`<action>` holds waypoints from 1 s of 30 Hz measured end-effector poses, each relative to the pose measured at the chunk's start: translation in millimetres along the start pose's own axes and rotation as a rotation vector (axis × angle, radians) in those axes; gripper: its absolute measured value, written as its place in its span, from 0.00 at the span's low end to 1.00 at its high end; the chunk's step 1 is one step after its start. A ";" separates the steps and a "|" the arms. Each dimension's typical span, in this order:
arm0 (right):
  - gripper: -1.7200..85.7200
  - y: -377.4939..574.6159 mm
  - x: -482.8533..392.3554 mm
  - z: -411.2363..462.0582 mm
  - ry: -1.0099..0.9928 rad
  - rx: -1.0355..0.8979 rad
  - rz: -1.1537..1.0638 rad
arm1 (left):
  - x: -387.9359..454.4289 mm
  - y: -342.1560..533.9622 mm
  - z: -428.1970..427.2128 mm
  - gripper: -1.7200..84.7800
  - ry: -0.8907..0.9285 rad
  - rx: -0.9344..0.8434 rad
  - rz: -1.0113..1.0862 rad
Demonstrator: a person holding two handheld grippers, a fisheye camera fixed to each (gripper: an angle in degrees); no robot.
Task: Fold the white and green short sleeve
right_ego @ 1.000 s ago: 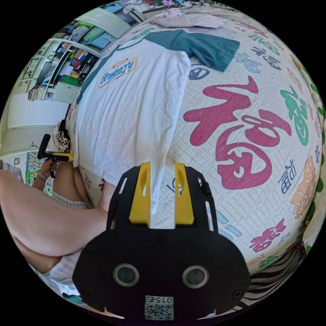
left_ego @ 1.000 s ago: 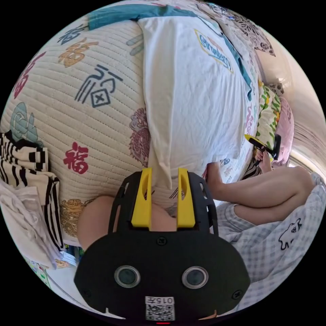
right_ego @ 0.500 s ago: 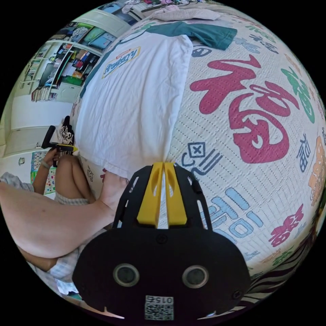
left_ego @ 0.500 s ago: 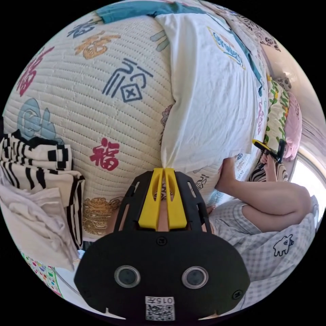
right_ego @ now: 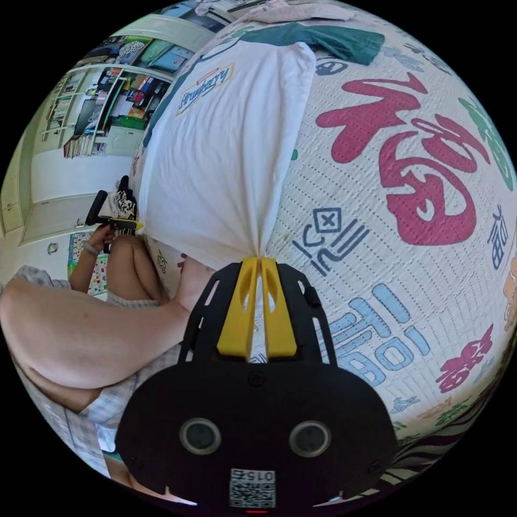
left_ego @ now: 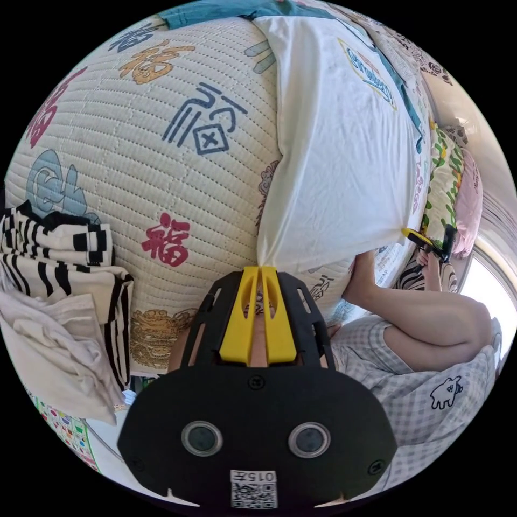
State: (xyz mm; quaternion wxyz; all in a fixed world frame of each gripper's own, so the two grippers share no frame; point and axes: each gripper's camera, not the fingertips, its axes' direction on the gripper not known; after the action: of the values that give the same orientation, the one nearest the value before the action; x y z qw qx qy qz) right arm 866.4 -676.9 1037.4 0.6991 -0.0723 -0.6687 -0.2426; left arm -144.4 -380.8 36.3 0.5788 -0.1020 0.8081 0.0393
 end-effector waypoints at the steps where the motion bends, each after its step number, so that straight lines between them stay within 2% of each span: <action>1: 0.02 4.6 8.4 -3.4 -0.020 0.009 0.026 | 2.3 -4.0 3.7 0.02 -0.019 -0.012 -0.005; 7: 0.02 13.1 29.4 1.8 -0.022 0.000 0.023 | 6.3 -27.5 16.3 0.08 0.068 -0.121 0.010; 9: 0.02 16.9 35.8 1.4 -0.042 0.005 0.035 | 7.5 -33.1 -5.3 0.11 0.142 -0.032 0.027; 10: 0.02 19.8 41.1 1.0 -0.061 0.010 0.048 | 7.7 -39.6 -26.9 0.12 0.171 0.085 0.025; 11: 0.02 22.6 46.4 0.6 -0.081 0.014 0.062 | 9.8 -49.9 -48.1 0.12 0.173 0.209 0.031; 13: 0.02 25.8 52.5 0.1 -0.096 0.018 0.073 | 18.0 -75.0 -69.4 0.13 0.123 0.345 0.039; 15: 0.02 27.4 55.2 -0.1 -0.086 0.010 0.067 | 25.9 -111.0 -74.7 0.13 0.065 0.407 0.024; 18: 0.02 29.5 54.9 -2.0 -0.042 -0.009 0.033 | 28.5 -169.8 -60.9 0.10 0.171 0.443 -0.028; 19: 0.02 30.8 54.9 -4.0 -0.029 -0.014 0.019 | 29.5 -186.4 -56.0 0.08 0.152 0.412 -0.064; 21: 0.02 33.3 56.2 -7.3 -0.022 -0.016 0.007 | 34.9 -199.2 -54.7 0.05 0.114 0.374 -0.006; 25: 0.02 38.6 62.6 -10.8 -0.026 -0.021 0.014 | 39.1 -206.3 -68.1 0.02 0.102 0.457 -0.022; 28: 0.02 39.9 63.8 -11.3 -0.001 -0.038 0.009 | 59.9 -213.4 -68.3 0.03 -0.169 0.483 -0.046; 30: 0.02 40.9 63.7 -13.0 0.009 -0.047 0.001 | 68.0 -218.2 -60.4 0.06 -0.164 0.420 -0.021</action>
State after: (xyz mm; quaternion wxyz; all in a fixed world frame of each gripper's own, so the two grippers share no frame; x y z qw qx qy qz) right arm 895.1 -662.3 1107.1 0.7003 -0.0880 -0.6596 -0.2584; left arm -175.6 -612.9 3.7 0.6513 0.0159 0.7478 -0.1276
